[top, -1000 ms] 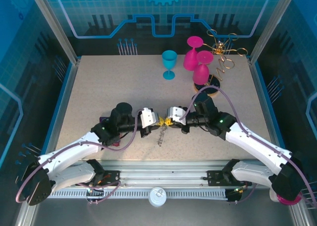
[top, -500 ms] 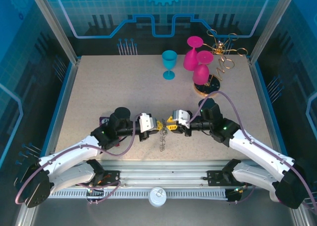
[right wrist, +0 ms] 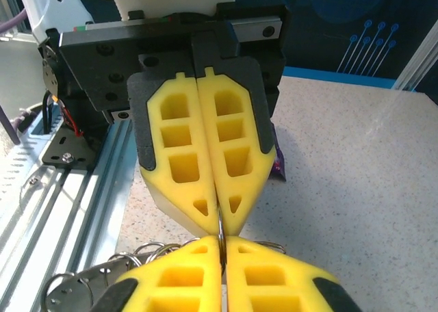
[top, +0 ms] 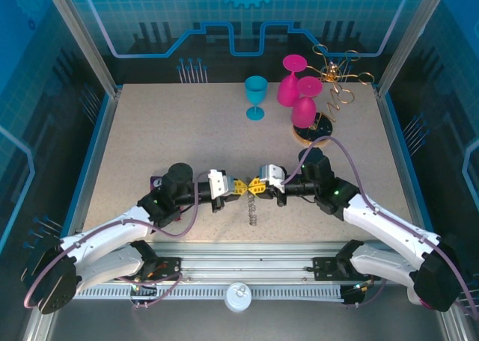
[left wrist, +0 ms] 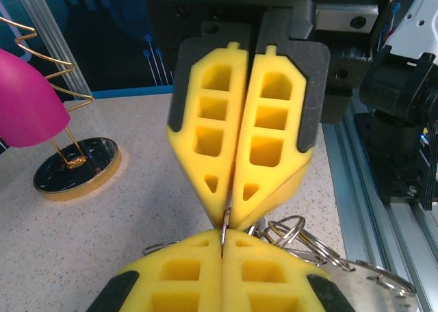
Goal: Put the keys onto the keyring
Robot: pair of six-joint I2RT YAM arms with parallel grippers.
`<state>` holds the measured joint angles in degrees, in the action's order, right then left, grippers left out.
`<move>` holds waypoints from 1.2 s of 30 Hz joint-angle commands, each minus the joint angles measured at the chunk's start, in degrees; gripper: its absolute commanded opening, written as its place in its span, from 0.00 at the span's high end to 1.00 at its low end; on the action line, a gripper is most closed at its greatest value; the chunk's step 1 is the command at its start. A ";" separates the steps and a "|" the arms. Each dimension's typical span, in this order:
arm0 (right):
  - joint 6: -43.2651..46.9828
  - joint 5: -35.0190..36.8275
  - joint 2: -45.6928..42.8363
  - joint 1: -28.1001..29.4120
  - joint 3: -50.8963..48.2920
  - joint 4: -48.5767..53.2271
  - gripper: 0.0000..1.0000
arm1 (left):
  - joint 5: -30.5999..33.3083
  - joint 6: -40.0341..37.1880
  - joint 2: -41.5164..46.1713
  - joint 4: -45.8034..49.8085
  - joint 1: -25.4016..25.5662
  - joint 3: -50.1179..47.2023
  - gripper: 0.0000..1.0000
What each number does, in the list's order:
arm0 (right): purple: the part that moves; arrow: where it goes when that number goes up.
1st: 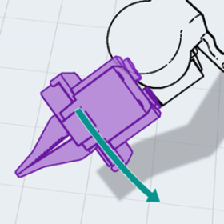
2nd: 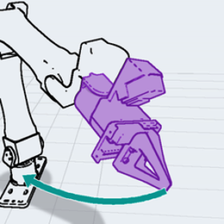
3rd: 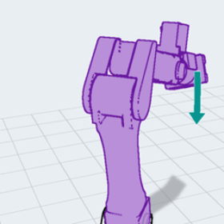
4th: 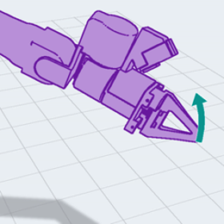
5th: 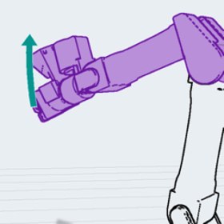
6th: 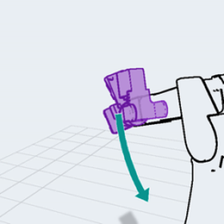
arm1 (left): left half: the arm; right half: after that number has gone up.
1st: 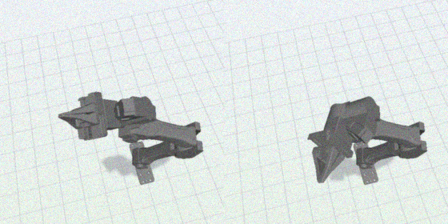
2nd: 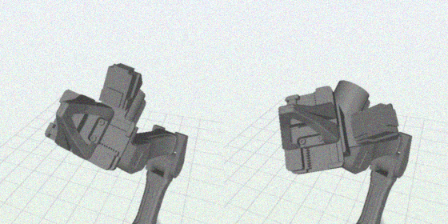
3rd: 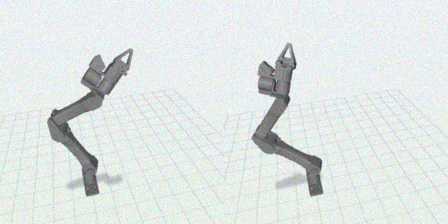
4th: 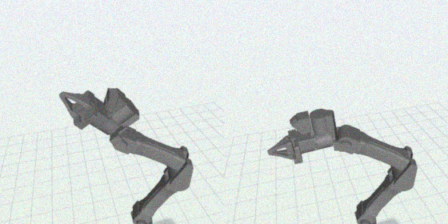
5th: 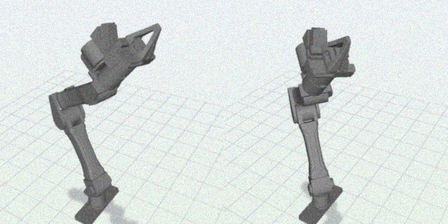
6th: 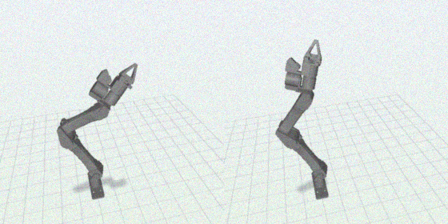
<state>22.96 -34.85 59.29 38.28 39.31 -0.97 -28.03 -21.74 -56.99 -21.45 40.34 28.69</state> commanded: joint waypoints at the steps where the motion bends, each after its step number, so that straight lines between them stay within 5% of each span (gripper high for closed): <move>1: -0.21 -1.81 0.52 0.39 0.48 -2.25 1.00 | -3.46 1.78 0.92 -5.53 0.17 -0.62 1.00; 3: 0.49 -1.26 0.24 0.48 1.21 -0.32 1.00 | -2.23 1.84 0.96 -4.75 0.14 -0.65 1.00; 7: 4.11 1.31 -0.05 0.77 4.43 8.01 1.00 | 1.26 -0.17 1.88 2.70 0.19 0.92 0.79; 10: 6.94 3.62 0.33 1.50 7.03 13.92 1.00 | 3.12 -3.10 2.07 10.95 0.15 3.51 0.77; 18: 10.58 8.66 3.28 4.68 12.72 21.12 1.00 | 4.40 -6.48 0.30 20.32 0.21 8.20 0.80; 29: 10.98 8.60 4.98 6.78 15.55 21.38 1.00 | 2.90 -7.77 -0.87 21.64 0.20 9.99 1.00; 32: 4.96 7.91 1.15 4.07 10.05 11.87 0.76 | 2.91 -8.12 0.56 19.30 0.25 8.37 1.00; 36: -2.44 4.02 -2.13 -0.43 3.33 4.24 0.66 | 3.29 -6.87 3.41 10.35 0.16 3.62 1.00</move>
<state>27.14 -26.89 59.05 40.05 45.43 11.35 -24.27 -28.64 -56.10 -3.75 40.45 34.70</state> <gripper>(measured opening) 0.330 0.051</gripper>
